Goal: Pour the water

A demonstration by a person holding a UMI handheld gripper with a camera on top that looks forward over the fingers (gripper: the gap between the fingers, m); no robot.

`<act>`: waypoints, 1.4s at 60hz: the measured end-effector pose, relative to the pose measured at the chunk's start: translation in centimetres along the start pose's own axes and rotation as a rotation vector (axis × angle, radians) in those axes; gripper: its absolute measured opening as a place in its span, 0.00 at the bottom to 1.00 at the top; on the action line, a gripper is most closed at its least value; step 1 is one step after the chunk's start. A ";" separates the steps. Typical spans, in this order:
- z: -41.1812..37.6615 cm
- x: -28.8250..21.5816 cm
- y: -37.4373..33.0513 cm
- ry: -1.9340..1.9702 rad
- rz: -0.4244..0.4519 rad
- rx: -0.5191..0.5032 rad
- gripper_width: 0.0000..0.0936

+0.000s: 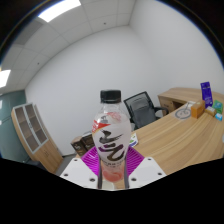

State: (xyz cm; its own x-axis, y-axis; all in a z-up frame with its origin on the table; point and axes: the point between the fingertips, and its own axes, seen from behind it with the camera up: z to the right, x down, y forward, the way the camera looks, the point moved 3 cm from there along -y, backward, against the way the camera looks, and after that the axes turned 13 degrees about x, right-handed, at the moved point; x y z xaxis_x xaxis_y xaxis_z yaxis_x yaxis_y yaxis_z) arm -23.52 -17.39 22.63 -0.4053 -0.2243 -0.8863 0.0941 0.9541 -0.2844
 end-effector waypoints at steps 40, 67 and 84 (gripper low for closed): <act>13.1 9.9 3.5 -0.404 -0.010 0.137 0.41; 12.8 8.1 -5.5 -0.431 -0.160 0.228 0.92; 9.5 5.8 -19.3 -0.401 -0.205 0.250 0.92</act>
State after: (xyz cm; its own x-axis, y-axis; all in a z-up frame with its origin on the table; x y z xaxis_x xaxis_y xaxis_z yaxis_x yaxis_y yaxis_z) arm -19.03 -38.97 19.53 -0.0626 -0.5074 -0.8595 0.2838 0.8165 -0.5027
